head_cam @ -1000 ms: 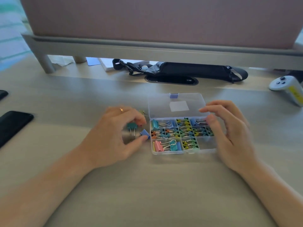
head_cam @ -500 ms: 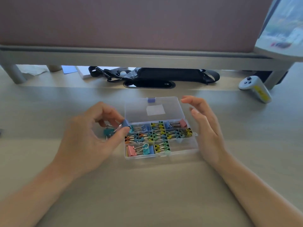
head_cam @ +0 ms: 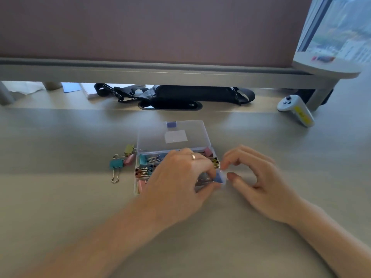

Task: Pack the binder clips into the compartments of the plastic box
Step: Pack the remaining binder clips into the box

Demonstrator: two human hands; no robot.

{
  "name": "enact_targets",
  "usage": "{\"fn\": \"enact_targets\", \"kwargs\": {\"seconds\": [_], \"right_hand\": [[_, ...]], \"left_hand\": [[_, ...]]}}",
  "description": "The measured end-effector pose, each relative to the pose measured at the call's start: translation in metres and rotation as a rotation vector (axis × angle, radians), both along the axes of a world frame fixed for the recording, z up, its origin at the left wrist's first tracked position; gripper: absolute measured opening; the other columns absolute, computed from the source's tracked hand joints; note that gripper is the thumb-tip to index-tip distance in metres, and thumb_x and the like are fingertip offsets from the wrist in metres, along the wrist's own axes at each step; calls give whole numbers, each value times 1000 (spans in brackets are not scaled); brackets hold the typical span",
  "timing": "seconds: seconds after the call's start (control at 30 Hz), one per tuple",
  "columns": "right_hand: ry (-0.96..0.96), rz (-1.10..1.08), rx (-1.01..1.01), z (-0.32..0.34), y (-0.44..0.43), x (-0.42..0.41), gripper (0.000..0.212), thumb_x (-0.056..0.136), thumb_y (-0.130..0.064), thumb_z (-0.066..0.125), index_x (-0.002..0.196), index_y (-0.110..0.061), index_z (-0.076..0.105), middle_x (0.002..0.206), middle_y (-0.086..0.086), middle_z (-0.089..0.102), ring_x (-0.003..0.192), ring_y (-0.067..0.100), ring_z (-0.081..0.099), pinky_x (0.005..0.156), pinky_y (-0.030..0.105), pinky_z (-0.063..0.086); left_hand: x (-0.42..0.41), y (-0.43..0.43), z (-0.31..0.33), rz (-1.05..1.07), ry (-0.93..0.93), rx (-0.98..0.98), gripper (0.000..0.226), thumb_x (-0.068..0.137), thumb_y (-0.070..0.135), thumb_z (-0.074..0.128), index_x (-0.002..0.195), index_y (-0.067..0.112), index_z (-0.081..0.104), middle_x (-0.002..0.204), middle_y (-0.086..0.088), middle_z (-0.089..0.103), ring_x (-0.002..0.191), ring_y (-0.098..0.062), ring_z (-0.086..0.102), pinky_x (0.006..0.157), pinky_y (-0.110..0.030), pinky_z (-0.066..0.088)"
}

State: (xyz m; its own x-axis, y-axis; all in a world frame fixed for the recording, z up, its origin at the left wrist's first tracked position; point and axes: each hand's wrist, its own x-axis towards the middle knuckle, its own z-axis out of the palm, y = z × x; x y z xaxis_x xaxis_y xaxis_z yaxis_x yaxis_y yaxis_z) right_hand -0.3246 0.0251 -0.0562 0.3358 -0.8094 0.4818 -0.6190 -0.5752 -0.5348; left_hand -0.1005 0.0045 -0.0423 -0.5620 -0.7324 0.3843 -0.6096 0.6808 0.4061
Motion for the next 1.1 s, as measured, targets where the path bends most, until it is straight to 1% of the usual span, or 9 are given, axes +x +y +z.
{"fn": "enact_targets", "kwargs": {"seconds": [0.07, 0.2, 0.33, 0.53, 0.77, 0.9, 1.0, 1.03, 1.1], "right_hand": [[83, 41, -31, 1, 4, -6, 19, 88, -2, 65, 100, -16, 69, 107, -9, 66, 104, 12, 64, 90, 25, 49], [152, 96, -99, -3, 7, -7, 15, 92, -6, 67, 103, -13, 74, 111, -8, 70, 107, 15, 64, 92, 28, 51], [293, 144, -122, -3, 6, -1, 23, 90, -7, 69, 111, -15, 73, 113, -10, 71, 110, 18, 63, 92, 37, 53], [410, 112, -137, 0, 6, -1, 24, 91, -9, 61, 113, -16, 68, 111, -7, 69, 111, 16, 63, 91, 36, 53], [480, 71, -241, 2, 11, 4, 17, 104, -23, 57, 109, -18, 72, 109, -8, 73, 105, 17, 69, 91, 36, 53], [481, 80, -247, 1, 11, 2, 19, 104, -20, 56, 112, -19, 73, 116, -8, 71, 104, 18, 69, 90, 37, 52], [454, 72, -246, -2, 10, 2, 19, 104, -19, 57, 113, -20, 74, 121, -8, 69, 105, 16, 68, 92, 35, 52], [441, 80, -234, -2, 10, 2, 19, 104, -20, 57, 113, -20, 73, 121, -8, 68, 107, 15, 66, 92, 34, 52], [412, 97, -213, -3, 10, 4, 18, 105, -20, 56, 113, -19, 72, 120, -8, 66, 108, 15, 64, 91, 34, 52]], "left_hand": [[16, 5, 0, 54, -28, -36, 23, 84, 51, 74, 99, 34, 74, 109, 21, 67, 109, -4, 57, 96, -33, 42], [30, 10, -2, 49, -132, -142, 19, 86, 44, 76, 100, 33, 78, 107, 18, 67, 108, -11, 57, 90, -36, 40], [22, 10, -7, -19, -188, -206, 15, 96, 39, 63, 103, 35, 75, 105, 23, 71, 113, -11, 56, 96, -39, 38], [21, 8, -10, 8, -240, -240, 19, 98, 37, 57, 98, 33, 76, 97, 21, 75, 118, -12, 56, 100, -40, 33], [21, 8, -9, 10, -213, -187, 14, 95, 37, 63, 95, 33, 77, 97, 23, 75, 117, -8, 56, 99, -37, 31], [29, 8, -2, -49, -88, -89, 18, 94, 42, 63, 104, 34, 75, 111, 24, 69, 117, -1, 53, 101, -28, 34], [61, -13, 20, 88, 91, -8, 10, 95, 33, 65, 100, 30, 74, 97, 21, 67, 98, 5, 58, 84, -14, 41], [76, -25, 24, 155, 105, -13, 7, 93, 24, 67, 94, 28, 72, 90, 19, 66, 91, 5, 59, 77, -10, 40], [108, -46, 31, 243, 13, 15, 19, 87, 10, 73, 90, 29, 71, 84, 19, 65, 86, 5, 58, 70, -7, 40]]}}
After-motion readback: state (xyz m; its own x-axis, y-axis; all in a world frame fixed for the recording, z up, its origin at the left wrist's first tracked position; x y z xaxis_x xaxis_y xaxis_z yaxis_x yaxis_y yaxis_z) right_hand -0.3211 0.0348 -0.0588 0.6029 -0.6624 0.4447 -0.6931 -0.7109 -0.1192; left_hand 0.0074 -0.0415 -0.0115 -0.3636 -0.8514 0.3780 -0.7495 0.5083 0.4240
